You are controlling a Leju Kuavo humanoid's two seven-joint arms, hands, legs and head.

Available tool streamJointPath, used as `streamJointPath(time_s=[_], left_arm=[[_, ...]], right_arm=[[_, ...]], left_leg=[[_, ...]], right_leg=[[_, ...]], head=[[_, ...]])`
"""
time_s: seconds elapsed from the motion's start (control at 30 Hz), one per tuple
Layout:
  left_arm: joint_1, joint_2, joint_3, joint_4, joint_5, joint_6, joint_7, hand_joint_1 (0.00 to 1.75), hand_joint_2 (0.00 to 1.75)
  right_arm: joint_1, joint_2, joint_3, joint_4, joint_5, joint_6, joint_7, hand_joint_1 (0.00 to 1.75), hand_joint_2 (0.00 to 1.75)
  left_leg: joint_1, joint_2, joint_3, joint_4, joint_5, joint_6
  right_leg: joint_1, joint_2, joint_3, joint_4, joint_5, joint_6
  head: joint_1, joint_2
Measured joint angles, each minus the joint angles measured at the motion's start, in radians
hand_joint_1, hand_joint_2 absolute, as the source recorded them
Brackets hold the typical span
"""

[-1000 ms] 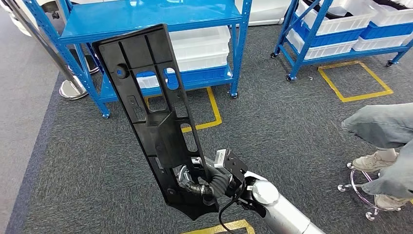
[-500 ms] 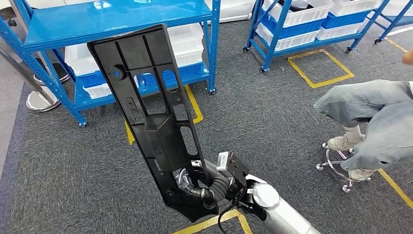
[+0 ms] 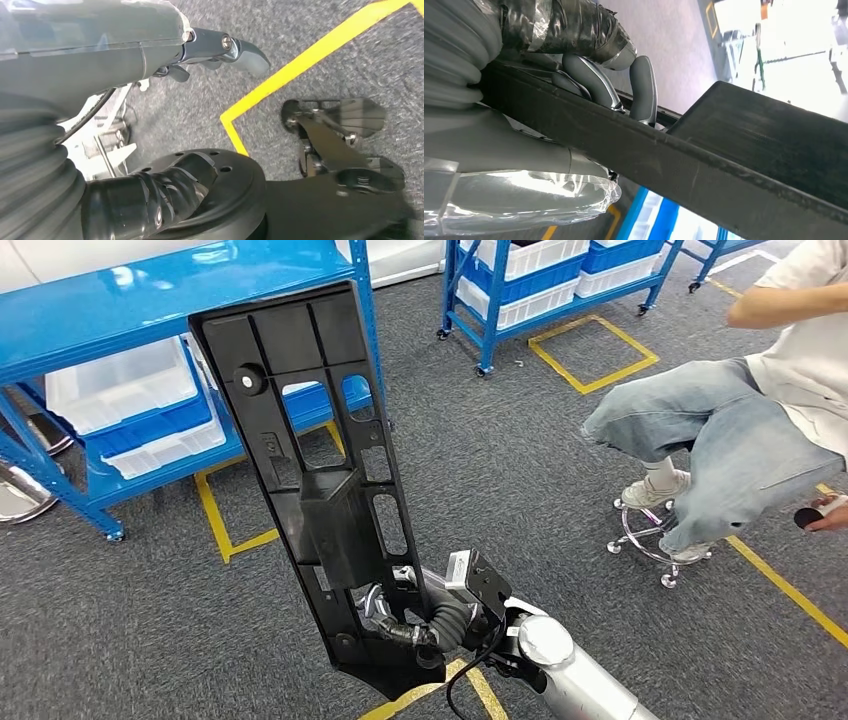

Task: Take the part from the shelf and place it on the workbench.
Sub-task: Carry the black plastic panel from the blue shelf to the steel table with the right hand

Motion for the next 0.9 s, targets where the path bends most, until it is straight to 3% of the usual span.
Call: streamJointPath(time_s=[0.07, 0.13, 0.17, 0.23, 0.3, 0.33, 0.37, 0.4, 0.47, 0.53, 0.57, 0.67, 0.73, 0.8, 0.83, 0.87, 0.9], left_arm=[[-0.001, 0.002, 0.000, 0.000, 0.000, 0.000, 0.000, 0.00, 1.75], [-0.004, 0.001, -0.001, 0.000, -0.001, 0.000, 0.000, 0.00, 1.75], [-0.005, 0.000, -0.001, -0.001, -0.002, 0.000, 0.000, 0.00, 1.75], [-0.005, -0.003, -0.002, -0.001, -0.004, 0.000, -0.001, 0.00, 1.75], [-0.002, -0.002, -0.004, -0.001, -0.005, 0.000, -0.001, 0.00, 1.75], [-0.001, -0.002, -0.005, -0.001, -0.006, 0.000, -0.001, 0.00, 1.75], [0.001, -0.001, -0.007, -0.001, -0.007, 0.000, -0.001, 0.00, 1.75], [0.002, -0.002, -0.010, -0.001, -0.009, 0.000, -0.001, 0.00, 1.75], [0.003, -0.004, -0.015, -0.001, -0.017, -0.001, -0.001, 0.00, 1.75], [0.006, -0.006, -0.020, -0.001, -0.024, -0.002, -0.001, 0.00, 1.75], [0.007, -0.007, -0.022, -0.001, -0.026, -0.002, -0.002, 0.00, 1.75], [0.013, -0.012, -0.027, -0.001, -0.027, 0.000, -0.012, 0.00, 1.75], [0.019, -0.016, -0.030, -0.001, -0.028, 0.004, -0.021, 0.00, 1.75], [0.026, -0.020, -0.032, -0.001, -0.026, 0.015, -0.034, 0.00, 1.75], [0.029, -0.024, -0.033, -0.001, -0.022, 0.024, -0.042, 0.00, 1.75], [0.031, -0.028, -0.033, -0.001, -0.019, 0.034, -0.049, 0.00, 1.75], [0.034, -0.032, -0.032, -0.001, -0.016, 0.043, -0.055, 0.00, 1.75]], right_arm=[[0.000, 0.001, 0.000, 0.000, 0.000, 0.000, 0.000, 1.75, 1.75], [0.001, 0.001, 0.000, 0.000, -0.002, 0.001, 0.000, 1.75, 1.75], [0.003, 0.001, 0.000, -0.002, -0.005, 0.003, 0.000, 1.75, 1.75], [0.004, 0.001, 0.000, -0.007, -0.011, 0.008, 0.000, 1.75, 1.75], [0.006, 0.004, 0.000, -0.013, -0.016, 0.012, 0.001, 1.75, 1.75], [0.007, 0.006, 0.000, -0.015, -0.017, 0.014, 0.001, 1.75, 1.75], [0.008, 0.009, 0.000, -0.017, -0.017, 0.015, 0.003, 1.75, 1.75], [0.008, 0.012, 0.000, -0.019, -0.019, 0.016, 0.006, 1.75, 1.75], [0.006, 0.022, 0.000, -0.028, -0.028, 0.018, 0.014, 1.75, 1.75], [0.001, 0.038, 0.001, -0.042, -0.047, 0.022, 0.026, 1.75, 1.75], [-0.001, 0.047, 0.001, -0.050, -0.058, 0.023, 0.035, 1.75, 1.75], [-0.003, 0.059, 0.007, -0.079, -0.087, 0.025, 0.072, 1.75, 1.75], [-0.003, 0.061, 0.014, -0.096, -0.095, 0.026, 0.087, 1.75, 1.75], [-0.003, 0.064, 0.020, -0.109, -0.101, 0.027, 0.090, 1.75, 1.75], [-0.002, 0.064, 0.023, -0.114, -0.104, 0.027, 0.090, 1.75, 1.75], [-0.002, 0.064, 0.026, -0.117, -0.106, 0.027, 0.091, 1.75, 1.75], [-0.001, 0.064, 0.029, -0.121, -0.109, 0.028, 0.093, 1.75, 1.75]], left_leg=[[-0.002, -0.023, 0.029, -0.066, 0.015, 0.006], [-0.002, -0.009, 0.033, -0.078, 0.018, 0.010], [0.000, 0.001, 0.036, -0.084, 0.023, 0.014], [0.007, 0.024, 0.040, -0.097, 0.032, 0.024], [0.006, 0.048, 0.039, -0.099, 0.033, 0.030], [0.006, 0.060, 0.038, -0.099, 0.032, 0.030], [0.006, 0.073, 0.038, -0.098, 0.031, 0.029], [0.007, 0.084, 0.038, -0.097, 0.030, 0.027], [0.009, 0.105, 0.040, -0.092, 0.024, 0.018], [0.005, 0.121, 0.040, -0.083, 0.015, 0.005], [0.002, 0.129, 0.041, -0.081, 0.011, -0.002], [0.004, 0.146, 0.051, -0.082, 0.003, -0.021], [0.008, 0.108, 0.036, -0.037, -0.035, -0.029], [0.009, 0.058, -0.020, 0.085, -0.102, -0.030], [0.009, 0.047, -0.052, 0.152, -0.127, -0.030], [0.008, 0.043, -0.073, 0.193, -0.133, -0.029], [0.008, 0.040, -0.079, 0.200, -0.120, -0.026]], right_leg=[[-0.002, 0.019, -0.008, 0.003, 0.005, 0.009], [-0.004, 0.036, -0.015, 0.000, 0.011, 0.023], [-0.003, 0.031, -0.018, 0.003, 0.008, 0.029], [0.000, -0.009, -0.042, 0.052, -0.026, 0.039], [-0.006, -0.057, -0.102, 0.180, -0.093, 0.048], [-0.012, -0.068, -0.132, 0.244, -0.118, 0.054], [-0.017, -0.074, -0.147, 0.277, -0.123, 0.059], [-0.022, -0.078, -0.141, 0.268, -0.109, 0.063], [-0.028, -0.106, -0.074, 0.147, -0.046, 0.066], [-0.023, -0.140, -0.014, 0.034, -0.011, 0.060], [-0.019, -0.147, -0.003, 0.011, -0.009, 0.055], [-0.016, -0.118, -0.003, 0.003, -0.010, 0.034], [-0.020, -0.099, 0.001, -0.005, -0.005, 0.021], [-0.019, -0.079, 0.001, -0.007, -0.002, 0.013], [-0.016, -0.067, 0.000, -0.006, -0.002, 0.011], [-0.014, -0.054, 0.000, -0.005, -0.002, 0.010], [-0.012, -0.040, 0.000, -0.004, -0.002, 0.009]], head=[[0.000, 0.000], [0.000, 0.000], [0.001, 0.000], [0.004, 0.000], [0.007, 0.000], [0.006, 0.000], [0.006, 0.000], [0.007, 0.000], [0.007, 0.000], [0.006, 0.000], [0.006, 0.000], [0.005, 0.000], [0.005, 0.000], [0.005, 0.000], [0.005, 0.000], [0.005, 0.000], [0.005, 0.000]])
